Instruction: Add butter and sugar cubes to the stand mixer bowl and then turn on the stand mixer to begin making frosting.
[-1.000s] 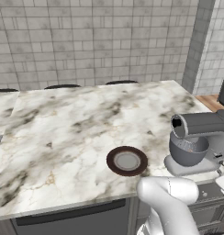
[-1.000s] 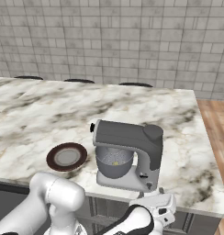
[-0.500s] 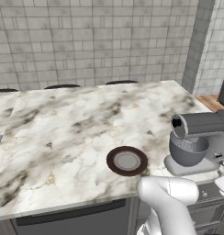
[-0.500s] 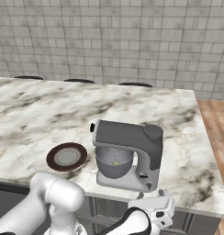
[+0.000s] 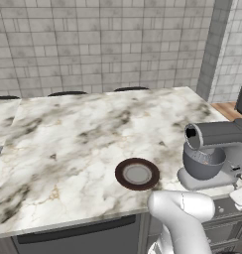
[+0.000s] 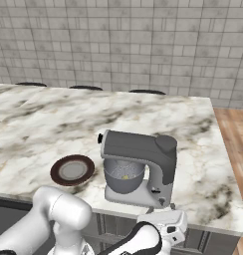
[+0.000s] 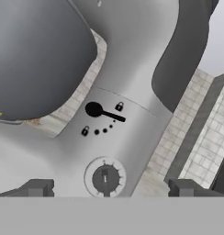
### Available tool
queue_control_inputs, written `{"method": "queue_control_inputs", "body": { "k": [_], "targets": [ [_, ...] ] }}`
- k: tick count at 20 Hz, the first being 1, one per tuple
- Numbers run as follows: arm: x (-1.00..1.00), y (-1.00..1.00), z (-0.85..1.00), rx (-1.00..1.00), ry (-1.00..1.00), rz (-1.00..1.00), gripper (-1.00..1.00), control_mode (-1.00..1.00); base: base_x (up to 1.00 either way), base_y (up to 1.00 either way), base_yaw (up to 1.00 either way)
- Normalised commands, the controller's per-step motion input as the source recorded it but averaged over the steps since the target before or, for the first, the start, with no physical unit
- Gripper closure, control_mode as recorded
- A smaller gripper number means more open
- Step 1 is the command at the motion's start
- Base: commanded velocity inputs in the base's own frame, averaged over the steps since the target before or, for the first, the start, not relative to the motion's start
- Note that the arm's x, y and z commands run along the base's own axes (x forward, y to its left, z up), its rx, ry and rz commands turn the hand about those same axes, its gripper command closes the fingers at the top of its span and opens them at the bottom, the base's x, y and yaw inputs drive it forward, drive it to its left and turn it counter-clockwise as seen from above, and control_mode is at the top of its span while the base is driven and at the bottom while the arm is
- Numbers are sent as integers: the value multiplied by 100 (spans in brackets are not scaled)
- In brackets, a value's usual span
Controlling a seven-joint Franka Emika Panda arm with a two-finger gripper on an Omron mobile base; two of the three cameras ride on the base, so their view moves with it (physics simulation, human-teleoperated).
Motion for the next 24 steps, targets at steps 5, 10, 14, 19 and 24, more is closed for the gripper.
{"method": "queue_control_inputs", "body": {
  "k": [5, 10, 14, 19, 24],
  "targets": [
    [4, 11, 0, 0, 0, 1, -100, -100, 0, 0, 0],
    [6, 3, 0, 0, 0, 1, -100, -100, 0, 0, 0],
    [6, 0, 0, 0, 0, 1, -100, -100, 0, 0, 0],
    [4, 0, 0, 0, 0, 0, -100, -100, 0, 0, 0],
    [3, 0, 0, 0, 0, 0, -100, -100, 0, 0, 0]
  ]
}}
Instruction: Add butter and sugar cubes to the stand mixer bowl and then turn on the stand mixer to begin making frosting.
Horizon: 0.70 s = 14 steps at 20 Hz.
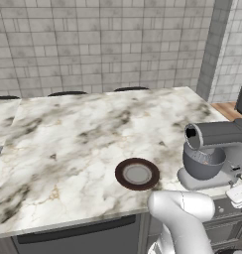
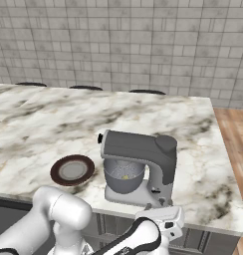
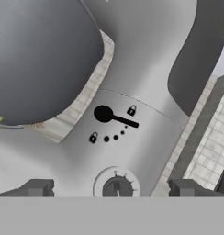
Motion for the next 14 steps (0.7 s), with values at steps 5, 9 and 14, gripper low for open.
{"method": "queue_control_inputs", "body": {
  "k": [5, 9, 14],
  "targets": [
    [0, 0, 0, 0, 0, 0, -100, -100, 0, 0, 0],
    [0, 0, 0, 0, 0, 0, -100, -100, 0, 0, 0],
    [0, 0, 0, 0, 0, 0, -100, -100, 0, 0, 0]
  ]
}}
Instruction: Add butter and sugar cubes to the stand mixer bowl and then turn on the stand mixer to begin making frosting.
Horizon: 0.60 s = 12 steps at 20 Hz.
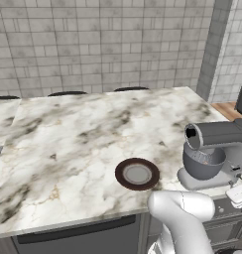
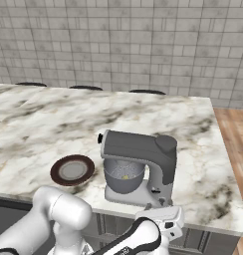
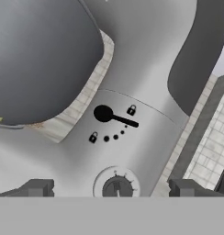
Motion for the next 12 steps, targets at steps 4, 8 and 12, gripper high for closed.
{"method": "queue_control_inputs", "body": {
  "k": [4, 8, 12],
  "targets": [
    [3, 0, 0, 0, 0, 0, -100, -100, 0, 0, 0],
    [6, 0, 0, 0, 0, 0, -100, -100, 0, 0, 0],
    [9, 0, 0, 0, 0, 1, -100, -100, 0, 0, 0]
  ]
}}
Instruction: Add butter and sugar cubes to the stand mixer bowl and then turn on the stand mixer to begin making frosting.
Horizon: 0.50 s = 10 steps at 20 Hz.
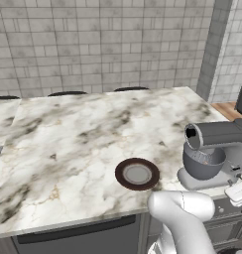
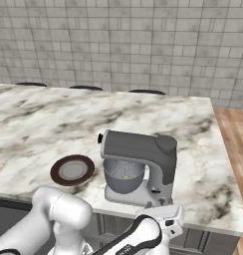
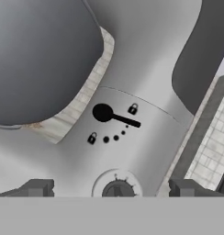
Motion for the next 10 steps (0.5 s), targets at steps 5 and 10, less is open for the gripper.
{"method": "queue_control_inputs", "body": {
  "k": [5, 10],
  "targets": [
    [8, 0, -2, 0, 0, 1, -100, -100, 0, 0, 0],
    [4, -3, -6, 0, 0, 1, -100, -100, 0, 0, 0]
  ]
}}
